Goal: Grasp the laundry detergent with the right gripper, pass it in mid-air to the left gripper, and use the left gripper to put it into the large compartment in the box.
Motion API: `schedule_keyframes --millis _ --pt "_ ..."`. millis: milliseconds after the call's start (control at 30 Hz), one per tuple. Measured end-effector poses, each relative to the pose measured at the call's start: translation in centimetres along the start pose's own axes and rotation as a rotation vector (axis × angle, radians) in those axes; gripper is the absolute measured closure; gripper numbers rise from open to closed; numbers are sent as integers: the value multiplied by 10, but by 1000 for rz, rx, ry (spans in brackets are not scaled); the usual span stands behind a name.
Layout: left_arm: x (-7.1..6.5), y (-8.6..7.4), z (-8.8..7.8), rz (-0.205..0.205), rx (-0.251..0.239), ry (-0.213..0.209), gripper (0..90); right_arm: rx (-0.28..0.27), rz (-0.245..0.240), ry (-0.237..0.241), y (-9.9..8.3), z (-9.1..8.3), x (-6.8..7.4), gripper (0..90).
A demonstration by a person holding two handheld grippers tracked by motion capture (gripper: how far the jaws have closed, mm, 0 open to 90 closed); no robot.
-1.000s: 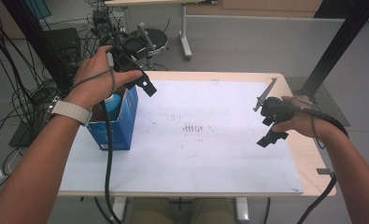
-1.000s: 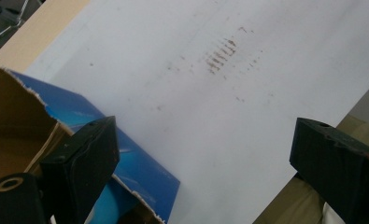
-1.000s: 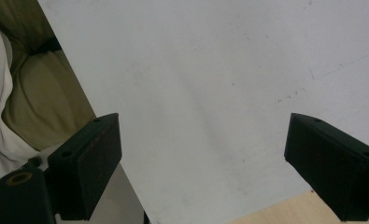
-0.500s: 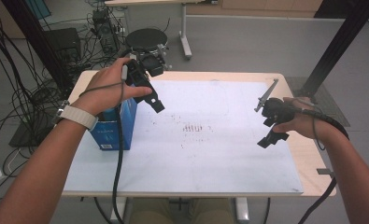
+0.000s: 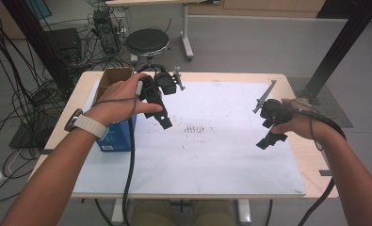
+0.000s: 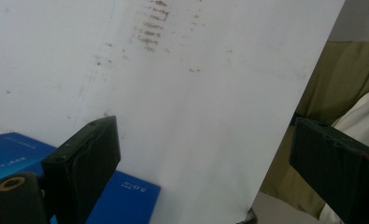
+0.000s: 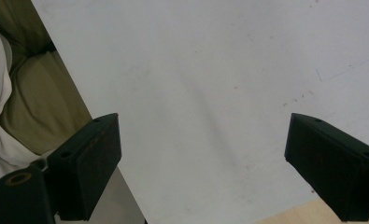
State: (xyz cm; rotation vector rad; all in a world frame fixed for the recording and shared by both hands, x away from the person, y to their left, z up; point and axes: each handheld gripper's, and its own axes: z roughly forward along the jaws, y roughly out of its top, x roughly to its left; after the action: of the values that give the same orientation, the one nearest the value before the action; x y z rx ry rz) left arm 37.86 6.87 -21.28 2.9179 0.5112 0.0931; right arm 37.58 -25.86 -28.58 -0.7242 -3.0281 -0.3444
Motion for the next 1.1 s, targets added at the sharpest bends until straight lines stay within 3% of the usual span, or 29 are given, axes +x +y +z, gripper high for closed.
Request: schedule_keyframes --millis 367,600,1100 --pt "-16 6 16 55 -3 -10 94 -9 2 -4 -1 -2 -1 106" --pt "-16 7 24 49 -2 -17 95 -16 8 3 -5 1 -1 105" --pt "-16 4 26 39 -5 -15 97 -12 -5 4 -3 2 0 105"
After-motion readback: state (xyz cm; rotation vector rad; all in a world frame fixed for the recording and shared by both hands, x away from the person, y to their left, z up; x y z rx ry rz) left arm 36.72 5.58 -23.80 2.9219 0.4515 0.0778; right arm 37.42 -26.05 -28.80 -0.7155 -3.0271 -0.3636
